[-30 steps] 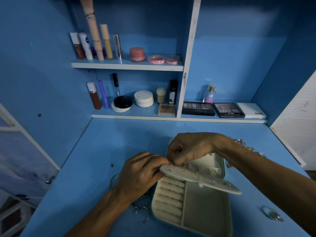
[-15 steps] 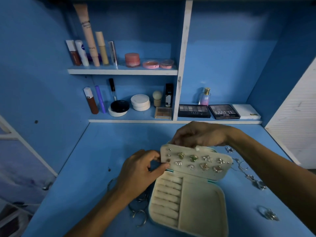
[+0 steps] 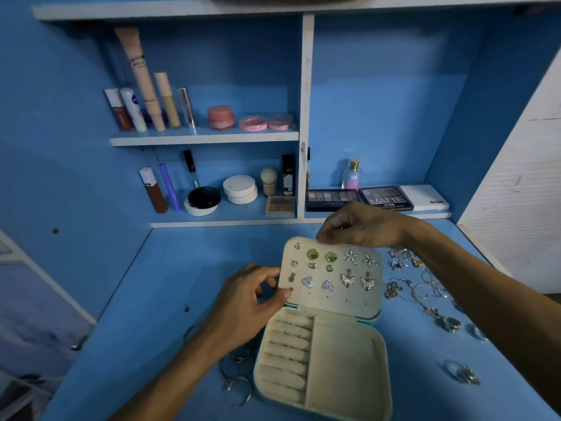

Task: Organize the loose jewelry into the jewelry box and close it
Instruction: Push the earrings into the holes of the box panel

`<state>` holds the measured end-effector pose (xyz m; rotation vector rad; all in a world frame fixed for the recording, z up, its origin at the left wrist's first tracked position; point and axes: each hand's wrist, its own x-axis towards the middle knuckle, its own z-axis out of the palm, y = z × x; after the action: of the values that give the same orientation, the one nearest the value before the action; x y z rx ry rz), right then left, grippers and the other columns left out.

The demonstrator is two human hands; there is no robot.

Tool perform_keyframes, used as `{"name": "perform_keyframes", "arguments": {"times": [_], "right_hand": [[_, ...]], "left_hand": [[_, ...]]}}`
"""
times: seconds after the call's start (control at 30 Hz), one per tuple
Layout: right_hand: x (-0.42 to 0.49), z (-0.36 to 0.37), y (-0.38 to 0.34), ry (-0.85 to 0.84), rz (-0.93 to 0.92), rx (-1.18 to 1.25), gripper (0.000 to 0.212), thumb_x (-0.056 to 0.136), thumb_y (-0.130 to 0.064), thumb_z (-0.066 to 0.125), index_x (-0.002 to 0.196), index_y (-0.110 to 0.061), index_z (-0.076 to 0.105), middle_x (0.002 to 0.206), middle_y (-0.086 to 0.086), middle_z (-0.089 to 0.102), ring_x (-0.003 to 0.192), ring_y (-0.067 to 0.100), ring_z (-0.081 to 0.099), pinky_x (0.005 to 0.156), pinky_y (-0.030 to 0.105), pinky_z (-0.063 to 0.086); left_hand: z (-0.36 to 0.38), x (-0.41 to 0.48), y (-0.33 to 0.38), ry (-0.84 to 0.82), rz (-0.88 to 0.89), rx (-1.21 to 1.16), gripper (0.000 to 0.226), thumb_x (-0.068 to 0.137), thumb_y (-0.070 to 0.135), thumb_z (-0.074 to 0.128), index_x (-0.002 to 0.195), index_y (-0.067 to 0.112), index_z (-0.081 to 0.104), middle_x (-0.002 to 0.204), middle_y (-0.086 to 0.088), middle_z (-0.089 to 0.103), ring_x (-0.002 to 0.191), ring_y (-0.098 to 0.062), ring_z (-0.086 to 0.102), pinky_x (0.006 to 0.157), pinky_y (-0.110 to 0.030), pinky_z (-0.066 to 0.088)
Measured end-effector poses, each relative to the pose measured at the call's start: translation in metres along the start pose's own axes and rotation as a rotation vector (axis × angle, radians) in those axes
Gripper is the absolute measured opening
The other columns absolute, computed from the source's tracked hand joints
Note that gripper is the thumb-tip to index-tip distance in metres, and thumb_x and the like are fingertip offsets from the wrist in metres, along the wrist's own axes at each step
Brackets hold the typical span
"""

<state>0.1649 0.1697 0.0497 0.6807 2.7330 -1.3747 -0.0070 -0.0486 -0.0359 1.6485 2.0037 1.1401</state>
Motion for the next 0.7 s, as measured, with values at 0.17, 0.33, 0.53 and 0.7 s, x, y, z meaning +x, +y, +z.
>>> {"name": "perform_keyframes", "arguments": {"times": [0.17,0.33,0.53,0.7], "right_hand": [[0.007,0.011,0.009,0.085,0.021,-0.046,0.015,0.097,-0.025,0.064,0.102,-0.023,0.078,0.097,-0.012,0.077,0.087,0.003,0.072,0.075,0.018,0.052],[0.013,0.013,0.016,0.107,0.020,-0.060,0.012,0.096,-0.024,0.066,0.100,-0.026,0.078,0.098,-0.011,0.077,0.089,0.004,0.071,0.079,0.022,0.054],[0.015,0.015,0.020,0.137,0.022,-0.078,0.011,0.095,-0.022,0.068,0.098,-0.027,0.078,0.096,-0.011,0.077,0.089,0.003,0.070,0.077,0.019,0.052],[0.014,0.021,0.022,0.193,0.020,-0.183,0.012,0.093,-0.018,0.069,0.100,-0.022,0.078,0.093,-0.013,0.075,0.082,-0.001,0.068,0.074,0.013,0.052]], "left_hand": [[0.000,0.002,0.002,-0.031,-0.101,-0.027,0.021,0.086,0.035,0.077,0.104,0.042,0.070,0.093,0.012,0.061,0.078,-0.002,0.054,0.069,-0.016,0.045],[-0.002,0.005,0.004,-0.065,-0.186,-0.079,0.023,0.084,0.033,0.080,0.103,0.040,0.070,0.094,0.009,0.063,0.072,0.002,0.054,0.067,-0.014,0.046],[-0.001,0.005,0.010,-0.045,-0.200,-0.150,0.012,0.093,0.028,0.071,0.102,0.035,0.069,0.089,0.020,0.072,0.080,-0.003,0.066,0.069,-0.016,0.051],[0.000,0.004,0.007,-0.011,-0.214,-0.122,0.021,0.092,0.028,0.072,0.112,0.025,0.071,0.089,0.014,0.072,0.085,-0.002,0.065,0.075,-0.017,0.052]]}}
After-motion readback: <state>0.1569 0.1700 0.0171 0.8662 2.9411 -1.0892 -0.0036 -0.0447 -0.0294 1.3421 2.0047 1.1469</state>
